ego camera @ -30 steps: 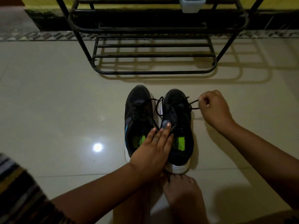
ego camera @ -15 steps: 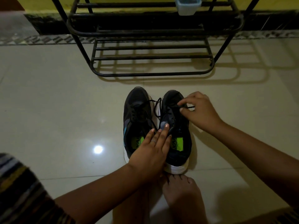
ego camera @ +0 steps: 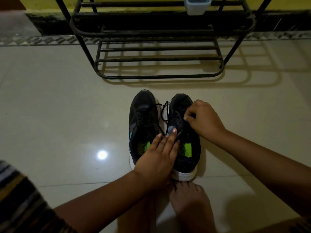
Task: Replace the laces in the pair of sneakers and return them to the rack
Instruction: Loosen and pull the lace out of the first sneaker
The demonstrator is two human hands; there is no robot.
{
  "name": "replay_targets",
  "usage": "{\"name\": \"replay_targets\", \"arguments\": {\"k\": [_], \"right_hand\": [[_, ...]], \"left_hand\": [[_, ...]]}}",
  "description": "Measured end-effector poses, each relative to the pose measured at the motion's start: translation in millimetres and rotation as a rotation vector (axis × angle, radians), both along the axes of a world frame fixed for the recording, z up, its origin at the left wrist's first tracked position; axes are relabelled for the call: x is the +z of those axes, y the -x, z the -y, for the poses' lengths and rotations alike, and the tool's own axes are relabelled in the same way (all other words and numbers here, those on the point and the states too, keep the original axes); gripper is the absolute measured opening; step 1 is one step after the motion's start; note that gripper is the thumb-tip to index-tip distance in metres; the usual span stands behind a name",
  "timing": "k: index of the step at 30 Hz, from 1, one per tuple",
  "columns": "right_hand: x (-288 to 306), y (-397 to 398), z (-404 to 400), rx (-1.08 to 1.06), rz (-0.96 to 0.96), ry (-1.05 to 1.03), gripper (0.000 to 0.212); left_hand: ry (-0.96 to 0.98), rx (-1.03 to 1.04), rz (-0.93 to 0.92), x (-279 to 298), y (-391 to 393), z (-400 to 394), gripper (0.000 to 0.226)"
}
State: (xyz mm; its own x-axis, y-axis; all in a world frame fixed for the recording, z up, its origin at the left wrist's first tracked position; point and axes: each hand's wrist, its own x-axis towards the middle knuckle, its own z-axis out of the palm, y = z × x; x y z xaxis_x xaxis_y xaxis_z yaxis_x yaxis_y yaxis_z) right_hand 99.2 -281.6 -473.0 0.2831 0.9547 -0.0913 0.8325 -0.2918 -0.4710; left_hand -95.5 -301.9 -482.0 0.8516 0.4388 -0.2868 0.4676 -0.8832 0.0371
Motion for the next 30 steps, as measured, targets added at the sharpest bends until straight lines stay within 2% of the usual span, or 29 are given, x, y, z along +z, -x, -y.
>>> {"name": "replay_targets", "arguments": {"k": [7,12,15,18,24,28,30], "right_hand": [[17,-23,-2,-0.425,-0.529,-0.185,0.021],[21,-26,-7,-0.613,-1.017,-0.241,0.022],[20,-17,-9,-0.65,-1.262,-0.243,0.018],[21,-16,-8,-0.675,-1.307,-0.267,0.019],[24,-44,-6,-0.943,-1.396,-0.344,0.026],[35,-65,-7,-1.094,-1.605,-0.473,0.026],[40,-74,-8,-1.092,-1.676,-0.52,0.027]], "left_hand": [[0.018,0.004,0.019,-2,1,0,0.081],[0.018,0.003,0.023,-1,1,1,0.081],[0.017,0.009,0.039,0,2,0,0.081],[0.021,0.009,0.036,-1,2,1,0.08],[0.008,0.007,0.054,-5,2,-1,0.082],[0.017,0.008,0.037,-4,1,0,0.084],[0.018,0.01,0.04,-3,2,0,0.083]]}}
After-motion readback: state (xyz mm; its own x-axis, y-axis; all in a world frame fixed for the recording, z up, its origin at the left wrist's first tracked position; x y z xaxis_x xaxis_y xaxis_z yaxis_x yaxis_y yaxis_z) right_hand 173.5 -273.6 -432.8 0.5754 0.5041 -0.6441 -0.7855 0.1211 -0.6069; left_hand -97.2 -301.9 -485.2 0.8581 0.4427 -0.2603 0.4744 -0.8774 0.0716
